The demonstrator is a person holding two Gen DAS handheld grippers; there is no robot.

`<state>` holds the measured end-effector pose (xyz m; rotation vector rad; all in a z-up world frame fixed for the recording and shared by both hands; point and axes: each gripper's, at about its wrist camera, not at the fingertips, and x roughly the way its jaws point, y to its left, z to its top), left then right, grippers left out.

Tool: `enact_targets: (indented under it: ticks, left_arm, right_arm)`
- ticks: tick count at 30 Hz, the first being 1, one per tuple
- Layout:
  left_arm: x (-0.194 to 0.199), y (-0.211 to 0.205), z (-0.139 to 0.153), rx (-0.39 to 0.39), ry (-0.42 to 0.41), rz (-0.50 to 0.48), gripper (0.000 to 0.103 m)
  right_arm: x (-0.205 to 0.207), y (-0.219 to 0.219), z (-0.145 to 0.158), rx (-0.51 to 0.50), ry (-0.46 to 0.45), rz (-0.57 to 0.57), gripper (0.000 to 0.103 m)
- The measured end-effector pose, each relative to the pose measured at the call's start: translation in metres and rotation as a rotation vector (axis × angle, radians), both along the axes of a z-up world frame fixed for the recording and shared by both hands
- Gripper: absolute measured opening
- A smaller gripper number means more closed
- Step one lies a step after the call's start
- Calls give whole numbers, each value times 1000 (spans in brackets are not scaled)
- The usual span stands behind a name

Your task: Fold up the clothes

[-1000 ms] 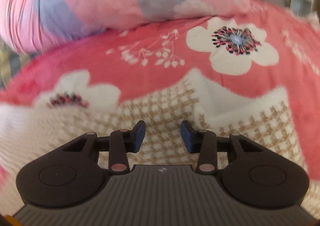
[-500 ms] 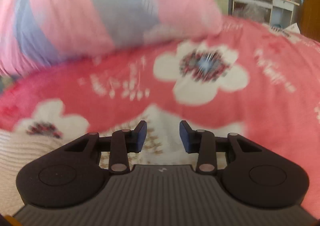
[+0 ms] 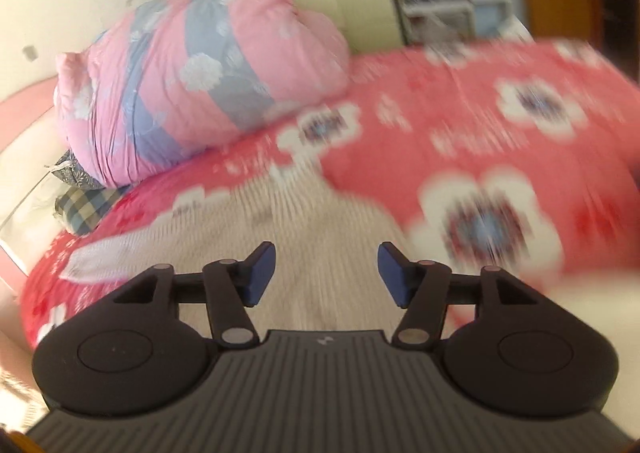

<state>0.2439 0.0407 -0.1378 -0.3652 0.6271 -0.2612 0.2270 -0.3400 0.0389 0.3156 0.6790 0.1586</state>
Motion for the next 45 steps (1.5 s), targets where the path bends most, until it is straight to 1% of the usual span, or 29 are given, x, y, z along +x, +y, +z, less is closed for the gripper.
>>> enact_targets:
  ticks: [3,4,6,8,10,12,14,15,16,17,18,20,21,22,23,24,25,27,28,30,31,32,33,34,36,40,42,43,45]
  left_arm:
    - [0,0,0,2,-1,1,65]
    - [0,0,0,2,-2,1,65]
    - [0,0,0,1,-2,0,65]
    - [0,0,-1,2,-2,0,65]
    - [1,0,0,3,-2,-1,65]
    - [1,1,-1,1,-3,-1,65]
    - [0,1,0,-2,-3,-1,65]
    - [0,1,-1,-4,-2,-1,65]
    - [0,1,0,-5,-1,-1,65]
    - [1,1,0,-6,1,-2,65]
    - [1,1,0,-7,3,-2,65]
    - [2,1,1,-9,7,-2,65]
    - [2,1,1,-10,8,-3,65]
    - [3,2,1,-11,10,-3,65]
    - [3,2,1,-14,10,-3,65]
    - [3,2,1,-16,10,-4,65]
    - [3,2,1,-17,10,-5,65]
    - [3,3,1,-17,10,-4,65]
    - [3,4,1,-16,9,-6,65]
    - [3,5,1,-16,8,-7,65]
    - [3,5,1,-17,7,-6,65]
    - [2,5,1,-21,7,-7,65]
    - [2,6,1,-25,8,-7,65]
    - [1,7,1,-29,8,-8,65]
    - [1,8,1,-39,11,-10,65]
    - [0,10,2,-53,19,-11,65]
    - [0,10,2,-48,19,-11,65]
    - [0,10,2,-45,19,-11,65]
    - [0,9,2,-41,18,-12,65]
  right_arm:
    - [-76,-24,-51,137,101,-88,60]
    - [-99,-33,-73,205,129,-140,60]
    - [-140,-47,-118,378,174,-265,60]
    - [-169,-57,-162,561,195,-389,60]
    - [-179,-61,-196,706,217,-487,61]
    - [-173,-62,-210,712,147,-516,61]
    - [-158,-62,-217,667,64,-541,60]
    - [-153,-61,-218,658,17,-551,54]
    - [-147,-60,-216,643,-10,-543,46]
    - [-141,-57,-210,592,-10,-531,24]
    - [-136,-54,-200,523,-19,-510,22]
    - [-131,-44,-188,448,-22,-480,20]
    - [-128,-39,-182,412,-24,-465,20]
    - [-127,-36,-183,410,-12,-473,20]
    - [-129,-33,-186,425,-1,-494,21]
    - [-131,-30,-190,445,6,-526,25]
    - [-135,-26,-193,469,7,-561,27]
    - [-140,-16,-201,527,-13,-587,50]
    - [-138,-8,-204,536,-11,-581,53]
    - [-127,9,-208,532,4,-540,53]
    - [-121,19,-207,493,4,-517,51]
    - [-115,30,-202,415,-6,-502,34]
    - [-110,39,-192,328,-33,-487,26]
    - [-105,48,-181,241,-61,-471,24]
    - [-95,63,-149,43,-136,-437,22]
    - [-66,86,-70,-360,-320,-356,21]
    - [-40,92,-31,-498,-395,-253,21]
    - [-25,101,-13,-547,-429,-189,21]
    - [15,125,15,-644,-467,-23,21]
